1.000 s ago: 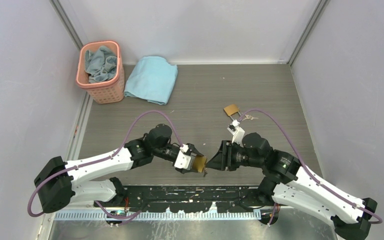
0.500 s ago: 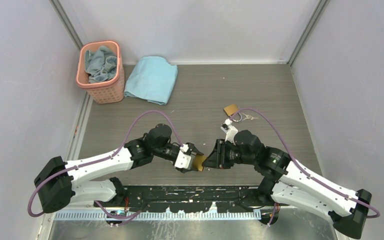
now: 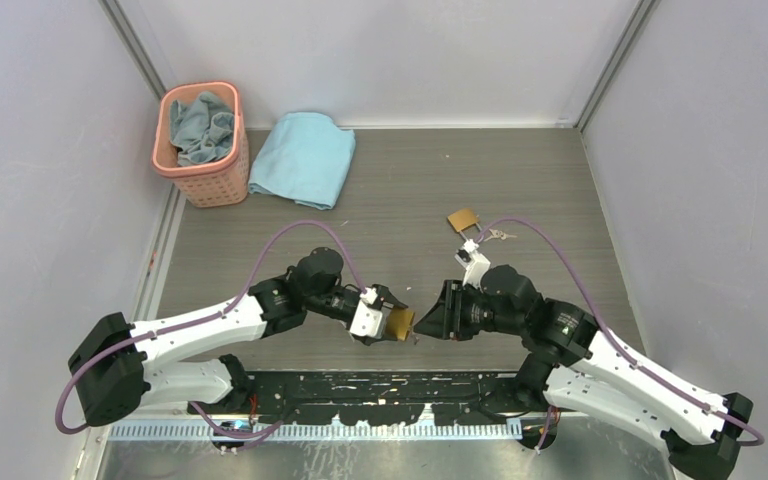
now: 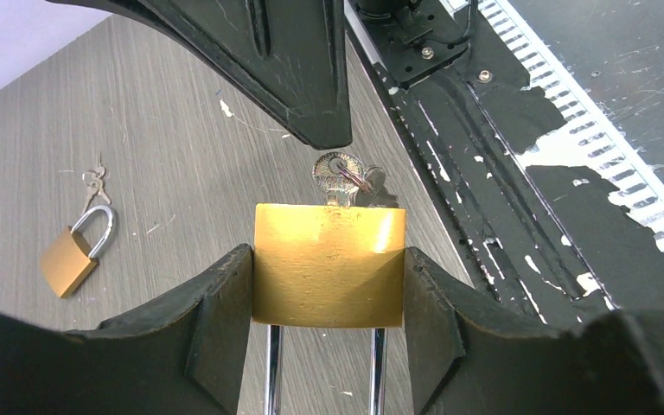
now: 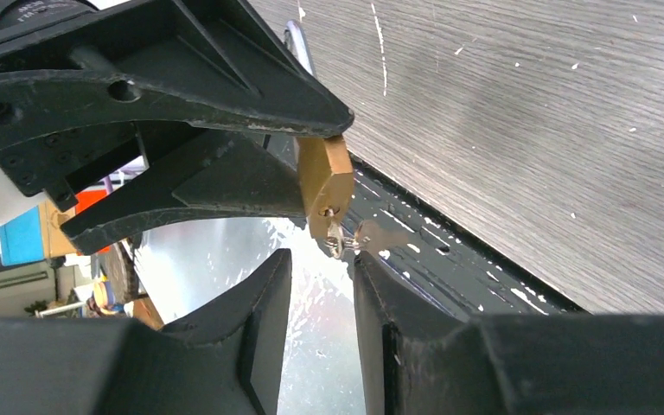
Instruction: Unlock with the key
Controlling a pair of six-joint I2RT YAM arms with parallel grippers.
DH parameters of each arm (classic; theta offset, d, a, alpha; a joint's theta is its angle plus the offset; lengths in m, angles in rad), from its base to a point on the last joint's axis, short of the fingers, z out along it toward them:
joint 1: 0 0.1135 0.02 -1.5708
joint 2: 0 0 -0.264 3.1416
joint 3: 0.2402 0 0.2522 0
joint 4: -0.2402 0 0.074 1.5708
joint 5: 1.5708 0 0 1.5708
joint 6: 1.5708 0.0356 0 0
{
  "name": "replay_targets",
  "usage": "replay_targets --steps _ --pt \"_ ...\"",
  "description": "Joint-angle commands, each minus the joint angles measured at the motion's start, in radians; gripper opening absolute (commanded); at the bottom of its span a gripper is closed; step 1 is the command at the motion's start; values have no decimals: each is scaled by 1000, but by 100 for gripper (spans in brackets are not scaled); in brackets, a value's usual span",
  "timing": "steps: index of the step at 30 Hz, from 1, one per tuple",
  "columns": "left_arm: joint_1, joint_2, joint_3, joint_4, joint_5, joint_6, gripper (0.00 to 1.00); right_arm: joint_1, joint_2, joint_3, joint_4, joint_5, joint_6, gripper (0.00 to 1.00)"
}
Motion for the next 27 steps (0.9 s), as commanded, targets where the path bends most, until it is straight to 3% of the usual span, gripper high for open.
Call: replay_targets --steps 1,12,20,27 --pt "1 -34 44 120 30 11 0 0 17 16 19 15 -12 37" --pt "1 -15 46 149 37 1 0 1 71 1 98 -35 1 24" --pt "2 -15 49 167 46 -13 0 0 72 -23 113 -42 -8 2" --pt "1 -29 65 161 66 -32 0 1 96 -14 98 -16 -73 1"
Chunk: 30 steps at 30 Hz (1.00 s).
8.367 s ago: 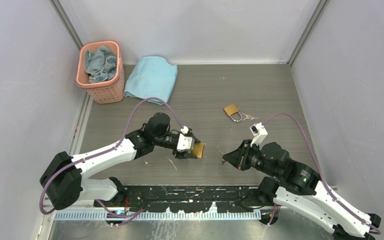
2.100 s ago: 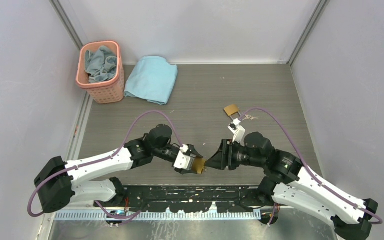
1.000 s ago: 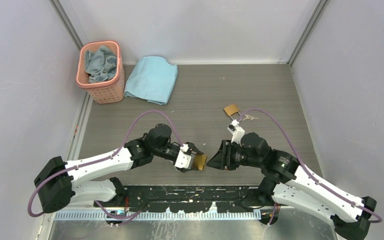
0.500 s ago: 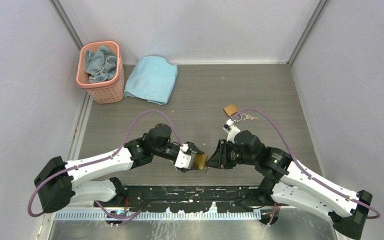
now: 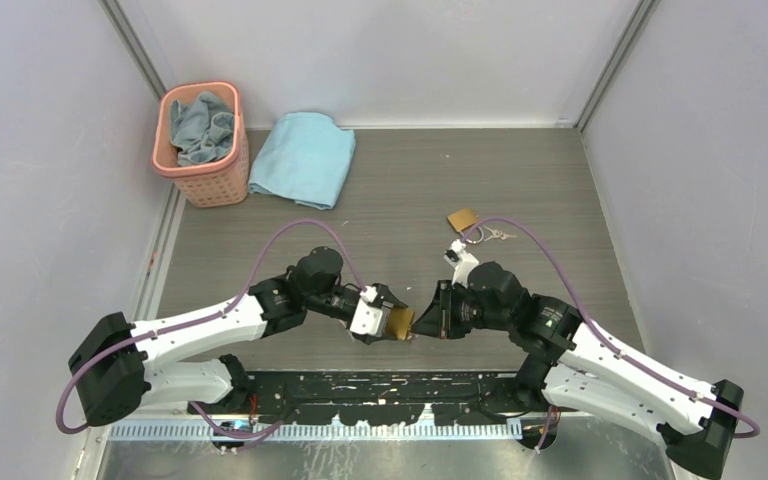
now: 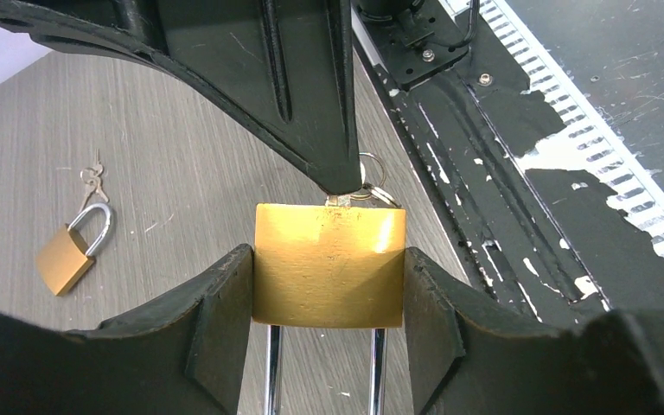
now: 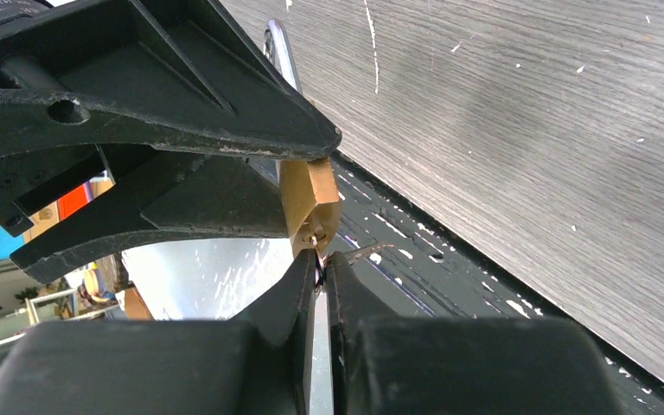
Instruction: Unlock with the key
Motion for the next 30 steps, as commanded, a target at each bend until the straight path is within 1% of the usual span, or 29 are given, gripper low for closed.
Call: replay_targets --steps 1,4,9,14,25,30 --pt "-2 -33 66 149 57 -16 0 1 29 15 40 16 -50 1" --pt "-3 -37 57 174 33 -13 0 1 41 21 87 42 11 1" --pt "-6 -23 58 178 -29 43 0 1 56 25 177 91 114 1" --pt "-6 -23 64 197 -61 78 0 -4 54 35 195 150 179 1" --pt "-10 -62 36 269 -147 125 0 -49 74 6 280 162 373 1" --pt "-13 -60 31 290 -174 149 0 -65 73 3 284 184 414 1"
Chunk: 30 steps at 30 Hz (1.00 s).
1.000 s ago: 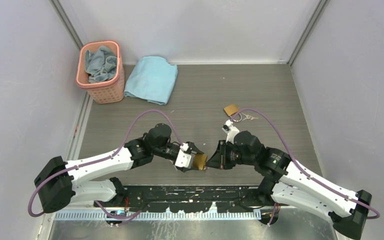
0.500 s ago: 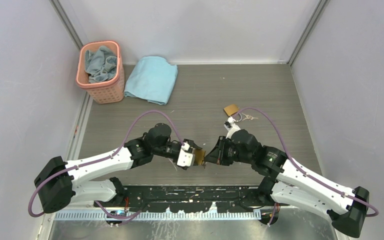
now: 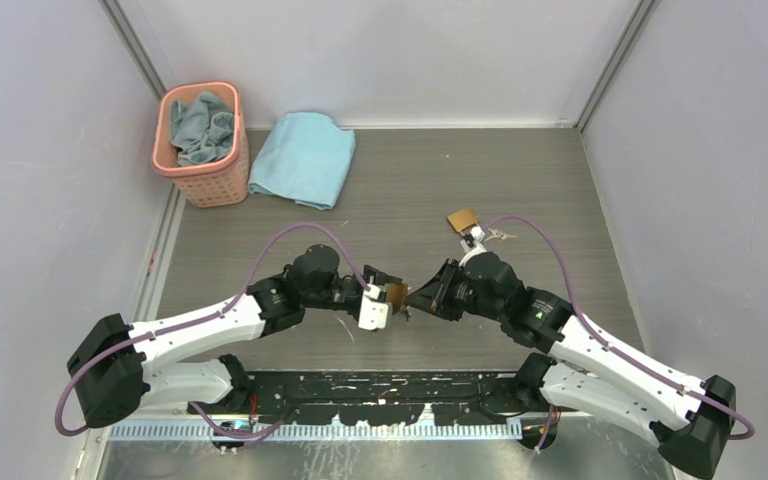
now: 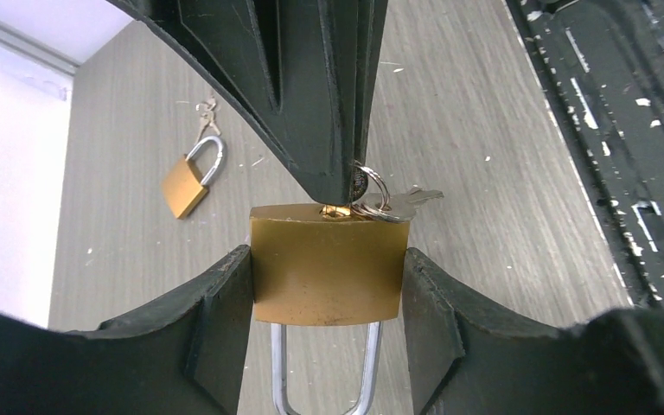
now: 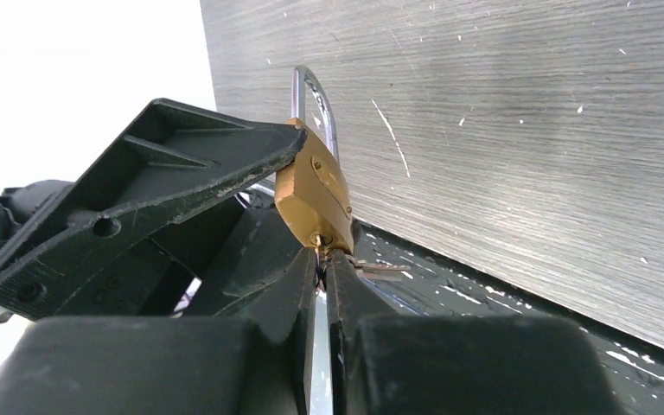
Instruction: Unlock with the key
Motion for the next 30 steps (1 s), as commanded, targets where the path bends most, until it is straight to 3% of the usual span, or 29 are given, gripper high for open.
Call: replay_targets --steps 1,14,30 --pt "-24 -50 32 269 51 41 0 -11 5 3 161 46 97 1" --pt "-34 -38 21 336 -22 93 0 -52 26 -15 179 112 282 1" --pt "-34 -44 1 392 -61 103 0 -69 10 -6 178 197 352 1"
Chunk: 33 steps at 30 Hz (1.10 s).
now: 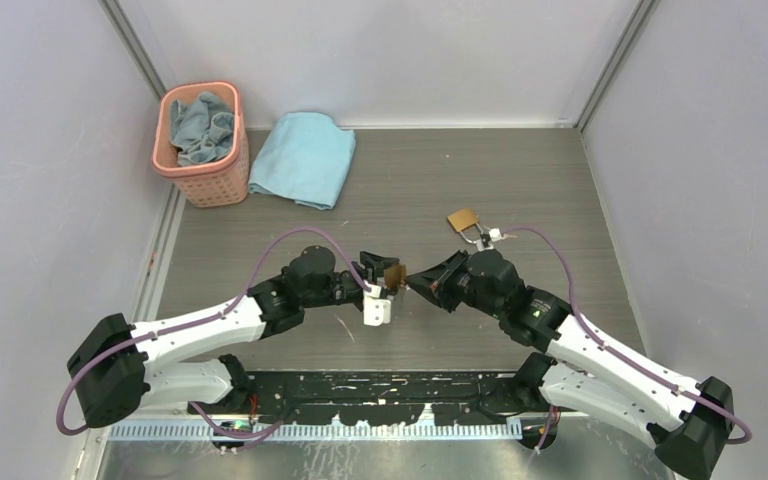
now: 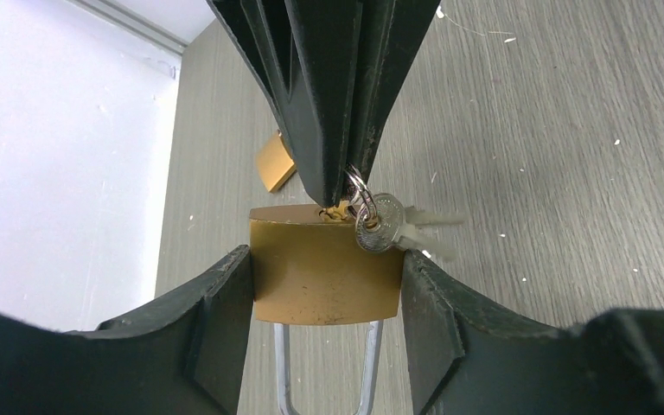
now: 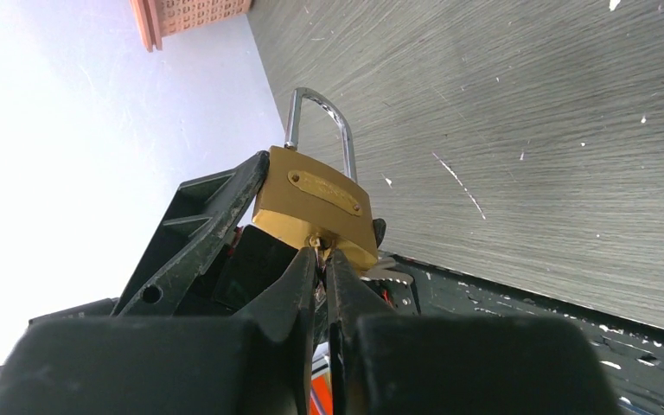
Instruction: Unlock with the key
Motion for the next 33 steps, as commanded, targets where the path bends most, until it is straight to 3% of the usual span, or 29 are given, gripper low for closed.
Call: replay_targets --steps 1,9,11,17,20,24,33 --pt "-31 -45 28 249 108 13 0 -14 0 25 71 93 31 1" --pt "-32 -41 25 246 107 7 0 -17 19 12 101 67 18 1" --pt "-31 -38 28 235 107 3 0 -17 19 17 101 62 -4 7" --pt "-32 -28 54 167 125 -5 0 -24 -2 118 -48 56 -244 68" --pt "-32 -24 59 157 131 -15 0 -26 -14 165 -112 -5 -465 83" --pt "-32 -18 66 143 129 -32 0 -26 -50 187 -208 -86 -644 84" --pt "-32 17 113 110 131 -130 0 -24 -79 188 -240 -191 -823 82"
